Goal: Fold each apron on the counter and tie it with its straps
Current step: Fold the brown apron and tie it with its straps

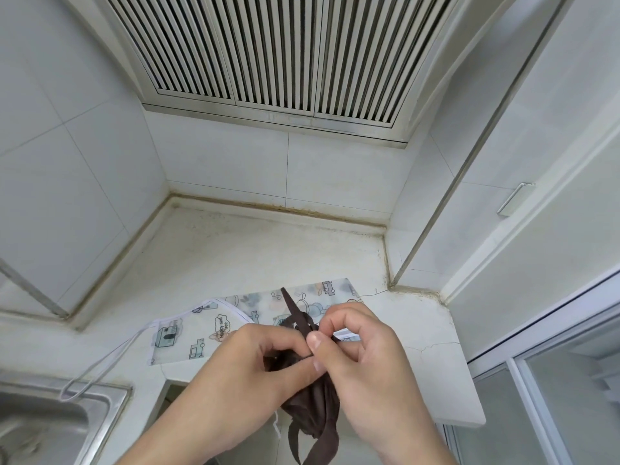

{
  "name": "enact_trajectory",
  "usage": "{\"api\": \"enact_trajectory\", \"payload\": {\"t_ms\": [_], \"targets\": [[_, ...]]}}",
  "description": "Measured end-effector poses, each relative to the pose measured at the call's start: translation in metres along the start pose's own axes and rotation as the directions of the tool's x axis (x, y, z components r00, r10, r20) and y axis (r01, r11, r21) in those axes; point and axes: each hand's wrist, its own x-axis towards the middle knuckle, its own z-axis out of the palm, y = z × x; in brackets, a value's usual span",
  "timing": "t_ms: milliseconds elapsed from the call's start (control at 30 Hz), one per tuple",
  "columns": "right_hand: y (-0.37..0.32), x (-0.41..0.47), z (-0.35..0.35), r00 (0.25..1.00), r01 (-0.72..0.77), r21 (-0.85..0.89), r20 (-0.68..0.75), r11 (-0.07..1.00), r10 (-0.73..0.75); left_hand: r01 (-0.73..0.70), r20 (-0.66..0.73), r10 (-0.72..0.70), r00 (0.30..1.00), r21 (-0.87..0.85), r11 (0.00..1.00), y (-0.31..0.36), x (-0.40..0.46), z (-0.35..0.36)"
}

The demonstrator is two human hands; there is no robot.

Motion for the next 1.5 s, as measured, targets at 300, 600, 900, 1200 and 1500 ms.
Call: {"api": "enact_trajectory", "payload": {"t_ms": [300, 600, 900, 1200, 1500], "targets": [[0.012, 0.004, -0.005, 0.999, -0.026, 0.126, 0.041, 0.992, 0.021, 0.065, -0.034, -0.07, 0.997, -0.133, 0.989, 0.0, 0.004, 0.006], [0.004, -0.003, -0.019, 0.969, 0.141, 0.221, 0.168, 0.965, -0.18, 0.079, -0.03, -0.092, 0.995, -0.295, 0.952, 0.009, 0.004, 0.006], [-0.005, -0.009, -0.01, 0.992, 0.116, -0.051, -0.05, 0.992, -0.118, -0.05, -0.154, 0.013, 0.988, -0.239, 0.97, 0.007, 0.002, 0.006], [-0.004, -0.016, -0.009, 0.965, 0.142, -0.134, -0.202, 0.981, -0.168, -0.121, -0.236, 0.072, 0.969, -0.197, 0.973, 0.007, -0.001, 0.006], [-0.019, -0.021, -0.002, 0.983, 0.079, -0.108, -0.158, 0.991, -0.096, -0.182, -0.222, 0.141, 0.965, -0.178, 0.967, 0.005, -0.005, 0.007]]}}
